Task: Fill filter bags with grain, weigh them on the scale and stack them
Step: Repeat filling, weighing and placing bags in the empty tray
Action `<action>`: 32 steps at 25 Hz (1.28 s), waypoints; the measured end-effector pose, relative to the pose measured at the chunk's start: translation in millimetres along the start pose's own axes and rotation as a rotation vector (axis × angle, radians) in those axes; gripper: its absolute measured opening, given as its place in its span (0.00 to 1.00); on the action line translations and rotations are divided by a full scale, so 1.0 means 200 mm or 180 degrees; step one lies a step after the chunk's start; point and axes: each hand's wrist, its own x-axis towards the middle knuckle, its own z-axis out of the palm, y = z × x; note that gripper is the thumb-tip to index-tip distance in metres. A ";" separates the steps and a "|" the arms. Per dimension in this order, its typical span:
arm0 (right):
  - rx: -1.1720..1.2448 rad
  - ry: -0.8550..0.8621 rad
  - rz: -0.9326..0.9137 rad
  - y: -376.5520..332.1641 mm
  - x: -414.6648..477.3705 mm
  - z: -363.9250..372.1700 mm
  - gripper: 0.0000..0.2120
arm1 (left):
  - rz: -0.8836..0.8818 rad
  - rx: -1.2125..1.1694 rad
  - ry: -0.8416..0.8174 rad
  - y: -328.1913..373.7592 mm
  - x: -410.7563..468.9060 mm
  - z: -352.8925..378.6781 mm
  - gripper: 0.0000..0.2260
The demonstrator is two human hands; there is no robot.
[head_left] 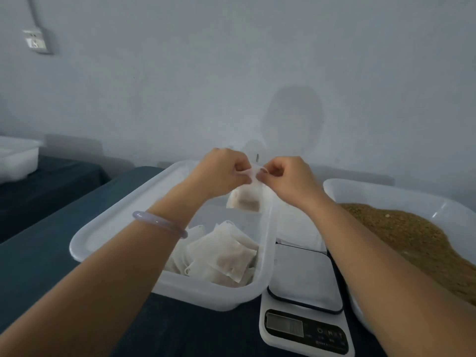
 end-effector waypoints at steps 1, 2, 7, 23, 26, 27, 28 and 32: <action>-0.0094 -0.0028 0.0028 0.02 -0.02 0.01 0.04 | -0.0089 0.0119 -0.0046 -0.03 0.01 0.04 0.06; -0.0165 -0.0013 0.0022 0.04 -0.04 0.01 0.03 | -0.0151 0.0241 -0.0127 -0.06 0.02 0.08 0.06; -0.0294 0.0136 0.0077 0.25 -0.18 -0.18 0.05 | -0.0250 0.0469 -0.0449 -0.07 0.08 0.26 0.07; -0.0306 0.0223 0.0430 0.56 -0.37 -0.27 0.06 | -0.2739 -0.2867 -0.0124 0.04 0.06 0.42 0.12; -0.0235 0.0244 0.0470 0.56 -0.38 -0.28 0.06 | -0.2870 -0.2176 -0.0387 -0.03 0.01 0.42 0.12; -0.0260 0.0236 0.0463 0.56 -0.37 -0.28 0.07 | -0.2832 -0.1757 -0.0565 -0.07 -0.01 0.42 0.13; -0.0306 0.0226 0.0457 0.56 -0.36 -0.28 0.07 | -0.2817 -0.1532 -0.0707 -0.09 -0.03 0.40 0.13; -0.0418 0.0146 0.0477 0.53 -0.37 -0.27 0.08 | -0.2500 -0.0774 -0.0761 -0.10 -0.03 0.33 0.08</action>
